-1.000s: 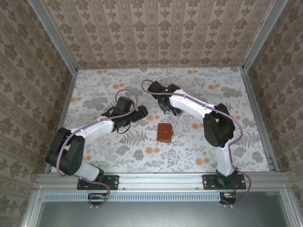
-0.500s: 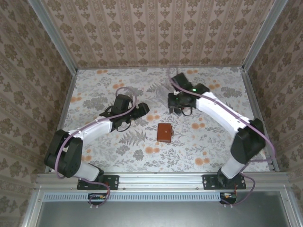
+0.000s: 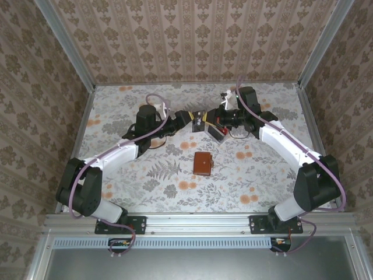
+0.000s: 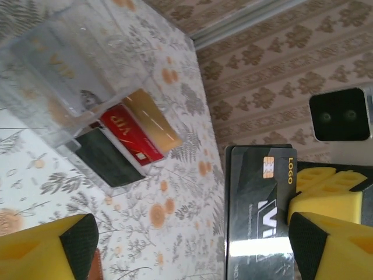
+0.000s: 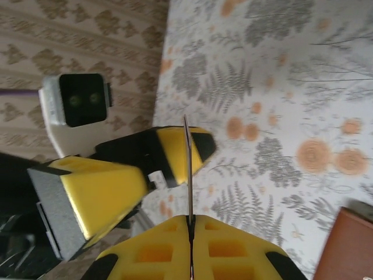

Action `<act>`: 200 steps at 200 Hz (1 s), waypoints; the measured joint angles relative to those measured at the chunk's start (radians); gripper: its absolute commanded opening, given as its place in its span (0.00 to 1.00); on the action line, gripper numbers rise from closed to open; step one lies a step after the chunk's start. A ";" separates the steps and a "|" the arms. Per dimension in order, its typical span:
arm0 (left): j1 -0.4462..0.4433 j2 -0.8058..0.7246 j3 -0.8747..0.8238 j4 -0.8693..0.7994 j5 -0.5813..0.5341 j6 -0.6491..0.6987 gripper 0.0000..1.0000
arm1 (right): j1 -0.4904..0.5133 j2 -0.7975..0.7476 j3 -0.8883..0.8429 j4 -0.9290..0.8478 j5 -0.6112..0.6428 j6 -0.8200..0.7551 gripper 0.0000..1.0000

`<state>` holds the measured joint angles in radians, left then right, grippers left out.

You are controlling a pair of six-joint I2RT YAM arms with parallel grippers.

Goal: Put the credit cards into the card holder

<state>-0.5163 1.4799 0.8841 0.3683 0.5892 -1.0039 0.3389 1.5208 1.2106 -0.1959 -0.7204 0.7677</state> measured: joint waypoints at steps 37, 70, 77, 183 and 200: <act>0.000 0.016 0.010 0.051 0.076 -0.040 0.58 | 0.000 0.040 0.000 0.051 -0.096 0.011 0.11; 0.001 0.018 0.010 0.100 0.101 -0.069 0.24 | 0.000 0.076 0.000 0.062 -0.136 0.014 0.14; 0.003 0.018 0.010 0.106 0.100 -0.078 0.18 | 0.000 0.079 0.002 0.062 -0.141 0.014 0.16; 0.027 0.032 -0.040 0.324 0.085 -0.253 0.00 | 0.007 0.101 0.007 0.167 -0.205 0.052 0.36; 0.028 0.052 -0.047 0.381 0.084 -0.299 0.00 | 0.011 0.113 0.007 0.176 -0.209 0.055 0.35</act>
<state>-0.4881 1.5318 0.8375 0.7498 0.6731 -1.3033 0.3496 1.6341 1.2179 -0.0200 -0.9295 0.8227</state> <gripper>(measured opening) 0.048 0.359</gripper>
